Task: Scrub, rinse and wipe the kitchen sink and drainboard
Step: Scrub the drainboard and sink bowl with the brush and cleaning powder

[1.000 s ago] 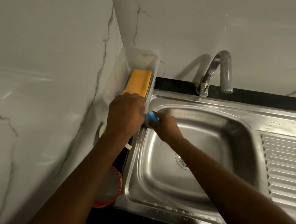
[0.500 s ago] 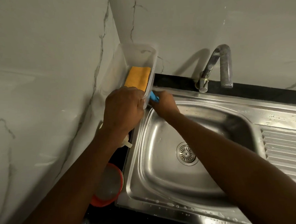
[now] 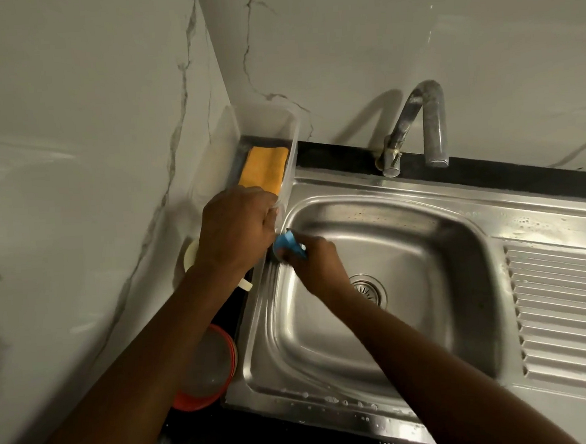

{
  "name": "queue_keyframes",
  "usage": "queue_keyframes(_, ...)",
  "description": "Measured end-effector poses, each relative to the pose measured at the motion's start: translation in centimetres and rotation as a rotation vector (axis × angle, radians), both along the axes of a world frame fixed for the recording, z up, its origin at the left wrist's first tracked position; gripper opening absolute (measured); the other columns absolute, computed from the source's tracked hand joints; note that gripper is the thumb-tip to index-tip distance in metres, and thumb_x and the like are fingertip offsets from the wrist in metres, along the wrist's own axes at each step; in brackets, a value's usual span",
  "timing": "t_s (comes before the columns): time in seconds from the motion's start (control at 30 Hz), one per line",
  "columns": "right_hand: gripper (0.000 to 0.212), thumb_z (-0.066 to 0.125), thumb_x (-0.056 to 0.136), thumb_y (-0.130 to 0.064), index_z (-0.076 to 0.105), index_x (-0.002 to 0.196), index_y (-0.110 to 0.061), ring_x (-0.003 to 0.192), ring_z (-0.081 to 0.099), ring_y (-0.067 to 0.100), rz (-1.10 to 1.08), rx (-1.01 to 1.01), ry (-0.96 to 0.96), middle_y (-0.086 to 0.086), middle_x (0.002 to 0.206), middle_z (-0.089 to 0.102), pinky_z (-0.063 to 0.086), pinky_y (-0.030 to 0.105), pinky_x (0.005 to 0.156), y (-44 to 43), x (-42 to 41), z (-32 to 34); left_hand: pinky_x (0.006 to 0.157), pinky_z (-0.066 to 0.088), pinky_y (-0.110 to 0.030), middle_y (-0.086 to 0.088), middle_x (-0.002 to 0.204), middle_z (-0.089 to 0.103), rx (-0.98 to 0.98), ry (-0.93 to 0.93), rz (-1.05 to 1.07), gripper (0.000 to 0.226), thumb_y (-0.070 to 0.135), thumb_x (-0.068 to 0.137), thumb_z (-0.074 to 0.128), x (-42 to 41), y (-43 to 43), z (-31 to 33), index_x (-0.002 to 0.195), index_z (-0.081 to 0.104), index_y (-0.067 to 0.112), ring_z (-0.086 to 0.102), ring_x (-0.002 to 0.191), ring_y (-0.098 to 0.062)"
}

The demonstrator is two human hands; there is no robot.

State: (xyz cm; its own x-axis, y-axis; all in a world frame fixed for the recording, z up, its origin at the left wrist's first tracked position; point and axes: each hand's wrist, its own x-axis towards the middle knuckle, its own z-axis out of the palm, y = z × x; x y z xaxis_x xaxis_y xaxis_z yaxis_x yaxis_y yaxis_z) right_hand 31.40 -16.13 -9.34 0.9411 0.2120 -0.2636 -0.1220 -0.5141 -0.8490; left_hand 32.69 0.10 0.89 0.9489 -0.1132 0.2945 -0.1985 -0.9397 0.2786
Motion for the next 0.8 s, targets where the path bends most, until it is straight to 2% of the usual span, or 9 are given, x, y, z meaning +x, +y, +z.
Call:
queue_keyframes(0.13, 0.039, 0.071, 0.098, -0.034, 0.067, 0.134, -0.02, 0.1, 0.07, 0.008, -0.02, 0.011, -0.032, -0.003, 0.114, 0.074, 0.06, 0.036, 0.092, 0.5, 2.0, 0.1, 0.066, 0.035, -0.028, -0.006, 0.076, 0.07, -0.011, 0.006, 0.012, 0.011, 0.018, 0.093, 0.071, 0.3, 0.0, -0.5, 0.086, 0.076, 0.012, 0.05, 0.068, -0.014)
queue_keyframes(0.2, 0.041, 0.071, 0.097, -0.034, 0.065, 0.137, -0.022, 0.099, 0.069, 0.007, -0.025, 0.022, -0.016, -0.004, 0.118, 0.073, 0.059, 0.03, 0.091, 0.4, 0.9, 0.3, 0.067, 0.037, -0.028, -0.006, 0.078, 0.071, -0.015, 0.007, 0.003, 0.01, 0.018, 0.093, 0.071, 0.4, 0.1, -0.8, 0.09, 0.077, 0.011, 0.056, 0.068, -0.018)
queue_keyframes(0.33, 0.05, 0.072, 0.097, -0.034, 0.059, 0.145, -0.028, 0.074, 0.066, -0.002, 0.038, 0.034, 0.1, -0.004, 0.114, 0.074, 0.051, 0.011, 0.068, -0.1, -5.6, 0.1, 0.069, 0.037, -0.028, -0.006, 0.079, 0.073, 0.013, -0.015, -0.025, 0.008, 0.015, 0.09, 0.072, 0.4, 0.3, -1.2, 0.092, 0.079, 0.011, 0.065, 0.072, -0.027)
queue_keyframes(0.37, 0.051, 0.072, 0.097, -0.035, 0.058, 0.146, -0.03, 0.08, 0.067, -0.002, 0.086, 0.028, 0.11, -0.003, 0.117, 0.075, 0.053, 0.011, 0.073, -0.2, -7.5, 0.0, 0.069, 0.036, -0.028, -0.006, 0.079, 0.073, 0.017, -0.019, -0.029, 0.007, 0.014, 0.089, 0.072, 0.4, 0.3, -1.3, 0.091, 0.079, 0.011, 0.065, 0.071, -0.027)
queue_keyframes(0.47, 0.055, 0.072, 0.096, -0.042, 0.055, 0.148, -0.036, 0.103, 0.071, 0.006, 0.17, 0.018, 0.114, -0.004, 0.125, 0.074, 0.059, 0.029, 0.093, -0.5, -10.6, -0.3, 0.067, 0.036, -0.029, -0.006, 0.074, 0.07, 0.021, -0.012, -0.036, 0.006, 0.013, 0.089, 0.072, 0.3, 0.5, -1.8, 0.084, 0.075, 0.012, 0.062, 0.068, -0.027)
queue_keyframes(0.53, 0.054, 0.072, 0.096, -0.042, 0.057, 0.147, -0.035, 0.098, 0.071, 0.004, 0.168, -0.001, 0.087, -0.004, 0.122, 0.075, 0.059, 0.026, 0.089, -0.3, -9.6, -0.2, 0.064, 0.038, -0.03, -0.006, 0.073, 0.068, 0.021, 0.009, -0.026, 0.009, 0.014, 0.09, 0.07, 0.2, 0.6, -2.2, 0.081, 0.072, 0.012, 0.061, 0.068, -0.028)
queue_keyframes(0.6, 0.052, 0.074, 0.095, -0.037, 0.059, 0.145, -0.032, 0.078, 0.066, -0.004, 0.108, -0.014, 0.062, -0.003, 0.114, 0.076, 0.053, 0.014, 0.073, 0.0, -7.3, 0.0, 0.065, 0.044, -0.033, -0.006, 0.076, 0.069, 0.018, 0.036, -0.008, 0.009, 0.016, 0.091, 0.07, 0.2, 0.6, -2.4, 0.084, 0.073, 0.011, 0.062, 0.071, -0.028)
queue_keyframes(0.67, 0.048, 0.075, 0.095, -0.032, 0.063, 0.141, -0.028, 0.065, 0.062, -0.008, 0.011, 0.023, 0.049, -0.004, 0.104, 0.075, 0.048, 0.009, 0.064, 0.1, -4.6, 0.2, 0.067, 0.048, -0.037, -0.007, 0.08, 0.07, 0.014, 0.046, 0.0, 0.009, 0.017, 0.092, 0.069, 0.1, 0.5, -2.4, 0.089, 0.073, 0.011, 0.063, 0.075, -0.03)
queue_keyframes(0.8, 0.037, 0.073, 0.096, -0.029, 0.069, 0.133, -0.022, 0.081, 0.065, -0.003, -0.077, 0.054, 0.029, -0.012, 0.101, 0.069, 0.048, 0.013, 0.073, 0.7, -1.1, 0.5, 0.079, 0.052, -0.04, -0.008, 0.104, 0.074, -0.005, 0.069, 0.006, 0.021, 0.021, 0.094, 0.07, -0.2, 0.2, -1.9, 0.113, 0.074, 0.013, 0.066, 0.095, -0.03)
